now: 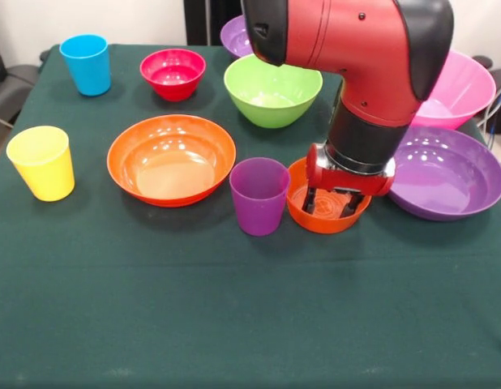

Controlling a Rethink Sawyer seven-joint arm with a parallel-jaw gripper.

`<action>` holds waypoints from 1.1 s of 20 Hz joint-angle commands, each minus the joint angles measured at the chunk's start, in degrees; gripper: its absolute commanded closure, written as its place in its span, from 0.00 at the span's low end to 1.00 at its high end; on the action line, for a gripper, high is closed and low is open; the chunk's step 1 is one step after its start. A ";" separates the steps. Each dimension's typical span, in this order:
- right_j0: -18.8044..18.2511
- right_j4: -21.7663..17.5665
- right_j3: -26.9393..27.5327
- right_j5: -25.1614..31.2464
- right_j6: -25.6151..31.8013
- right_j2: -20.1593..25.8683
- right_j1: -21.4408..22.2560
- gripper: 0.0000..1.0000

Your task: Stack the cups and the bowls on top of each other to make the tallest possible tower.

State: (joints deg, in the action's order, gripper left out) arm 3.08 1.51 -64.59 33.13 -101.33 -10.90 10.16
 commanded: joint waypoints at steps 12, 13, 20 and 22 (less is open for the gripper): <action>1.46 3.20 6.97 -2.03 -11.38 2.19 -9.02 0.00; 1.33 3.57 7.70 -1.93 -11.39 2.26 -9.76 0.00; 1.22 5.09 10.76 -3.27 -11.74 2.24 -13.45 0.00; 1.44 5.42 11.26 -3.50 -11.94 1.82 -13.95 0.00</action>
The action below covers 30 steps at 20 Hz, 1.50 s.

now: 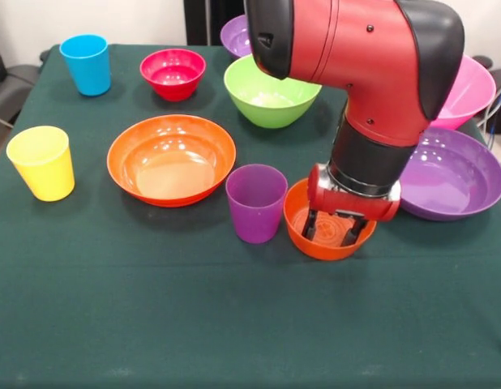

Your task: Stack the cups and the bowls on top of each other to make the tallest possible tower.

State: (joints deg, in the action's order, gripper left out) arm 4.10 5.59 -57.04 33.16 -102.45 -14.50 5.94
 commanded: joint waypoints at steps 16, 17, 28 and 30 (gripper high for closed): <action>0.10 2.97 8.58 -4.99 -8.93 3.97 -13.67 0.00; -0.08 2.99 9.05 -5.17 -8.63 4.03 -14.01 0.00; -1.78 1.66 10.59 -5.26 -4.84 4.96 -14.71 0.00; -2.22 1.36 10.13 -5.01 -3.86 5.34 -14.35 0.00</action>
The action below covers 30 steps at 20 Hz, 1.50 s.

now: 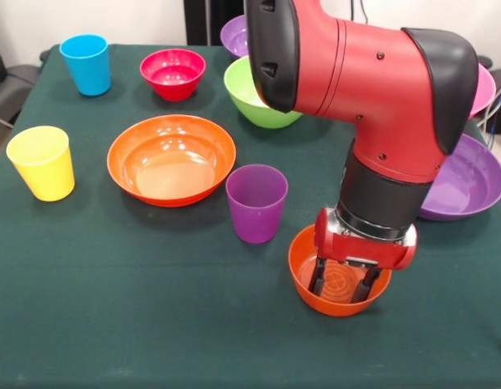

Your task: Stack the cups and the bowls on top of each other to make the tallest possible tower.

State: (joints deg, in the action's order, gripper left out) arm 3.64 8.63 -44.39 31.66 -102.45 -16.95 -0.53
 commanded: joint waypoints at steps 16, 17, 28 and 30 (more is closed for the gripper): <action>-5.08 -3.86 -5.57 -3.37 2.72 11.54 -5.60 0.00; -5.29 -4.04 -5.80 -3.34 3.09 11.79 -5.41 0.00; -7.19 -5.66 -8.20 -2.69 5.92 13.83 -3.59 0.00; -7.59 -5.83 -9.57 -2.12 6.27 14.13 -2.70 0.00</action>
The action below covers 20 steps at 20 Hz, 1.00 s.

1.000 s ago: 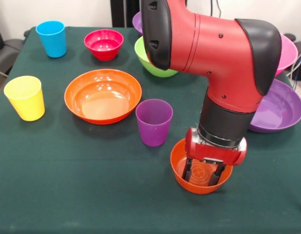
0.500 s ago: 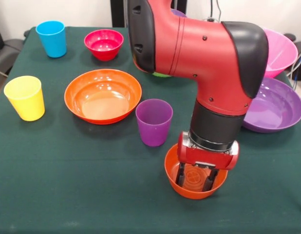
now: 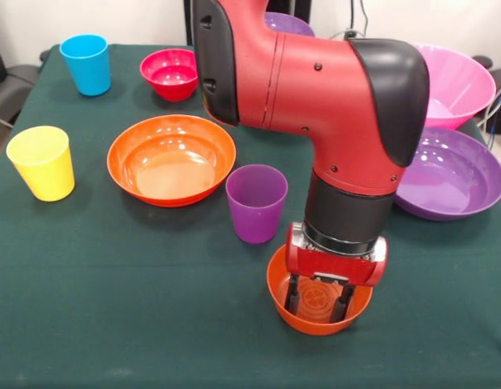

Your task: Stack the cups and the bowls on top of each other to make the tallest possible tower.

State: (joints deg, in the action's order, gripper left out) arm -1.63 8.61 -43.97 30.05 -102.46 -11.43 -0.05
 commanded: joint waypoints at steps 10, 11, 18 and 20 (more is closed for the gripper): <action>-3.58 -7.01 -14.81 0.56 7.20 9.62 -0.01 0.00; -3.66 -7.16 -15.12 0.40 7.24 9.64 0.19 0.00; -4.83 -8.46 -17.98 0.34 7.93 10.73 2.19 0.00; -5.24 -8.97 -17.99 0.26 8.32 11.18 2.20 0.00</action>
State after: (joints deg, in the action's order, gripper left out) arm -5.00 6.49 -52.70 30.01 -102.46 -8.30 4.66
